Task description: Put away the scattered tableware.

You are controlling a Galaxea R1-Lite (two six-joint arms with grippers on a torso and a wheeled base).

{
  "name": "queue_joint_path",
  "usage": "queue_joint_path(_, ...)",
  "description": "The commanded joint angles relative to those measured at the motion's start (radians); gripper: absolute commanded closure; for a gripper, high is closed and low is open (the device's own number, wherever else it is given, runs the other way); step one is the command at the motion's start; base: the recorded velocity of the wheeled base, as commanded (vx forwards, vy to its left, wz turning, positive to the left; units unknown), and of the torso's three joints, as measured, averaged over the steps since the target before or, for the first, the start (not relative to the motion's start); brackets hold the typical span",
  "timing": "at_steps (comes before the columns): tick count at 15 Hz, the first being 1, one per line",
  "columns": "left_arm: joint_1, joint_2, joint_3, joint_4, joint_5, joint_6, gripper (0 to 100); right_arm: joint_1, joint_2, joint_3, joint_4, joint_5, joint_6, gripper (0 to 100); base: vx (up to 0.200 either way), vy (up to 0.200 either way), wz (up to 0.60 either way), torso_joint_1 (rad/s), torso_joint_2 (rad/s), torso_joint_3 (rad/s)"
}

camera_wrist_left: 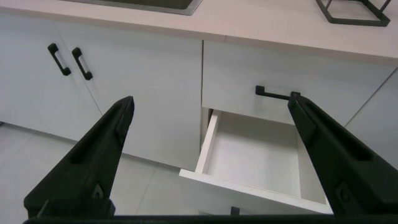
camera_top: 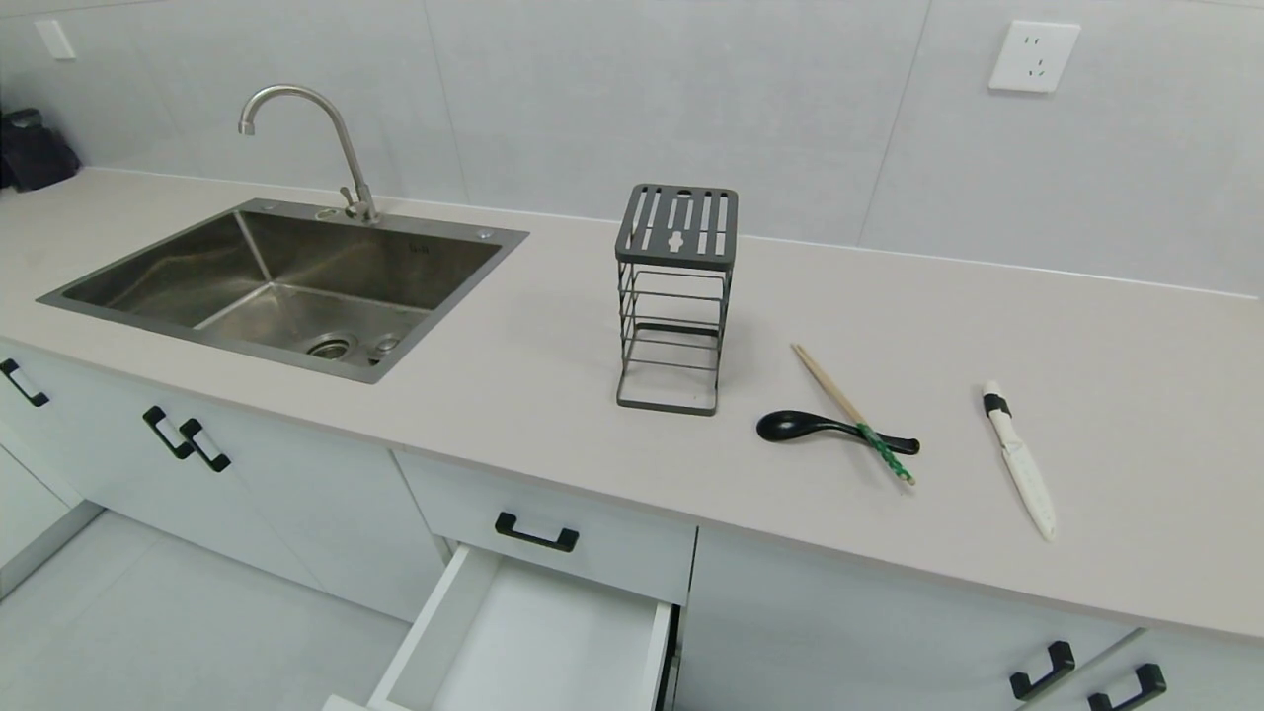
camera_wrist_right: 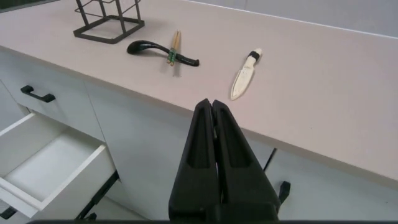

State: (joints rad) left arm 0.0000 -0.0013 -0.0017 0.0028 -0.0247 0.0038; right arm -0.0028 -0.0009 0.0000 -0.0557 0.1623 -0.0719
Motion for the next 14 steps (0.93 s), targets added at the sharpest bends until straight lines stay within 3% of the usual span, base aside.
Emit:
queue_joint_path(1, 0.000, 0.001, 0.000, 0.000, 0.000, 0.001, 0, 0.000, 0.001, 0.000, -0.001, 0.000, 0.000, 100, 0.000, 0.000, 0.00, 0.000, 0.00, 0.000)
queue_joint_path(4, 0.000, 0.001, 0.000, 0.000, 0.000, 0.001, 0, 0.000, 0.001, -0.002, 0.016, -0.023, -0.016, 100, 0.000, 0.000, 0.00, 0.000, 0.00, 0.000)
queue_joint_path(5, 0.000, 0.001, 0.000, 0.000, 0.000, -0.001, 0, 0.000, 0.001, 0.000, 0.024, -0.053, -0.032, 0, 0.000, 0.000, 0.00, 0.000, 0.00, 0.000)
queue_joint_path(14, 0.000, 0.001, 0.000, 0.000, 0.000, -0.001, 0, 0.001, 0.001, 0.000, 0.028, -0.058, -0.022, 0, 0.000, 0.000, 0.00, 0.000, 0.00, 0.000)
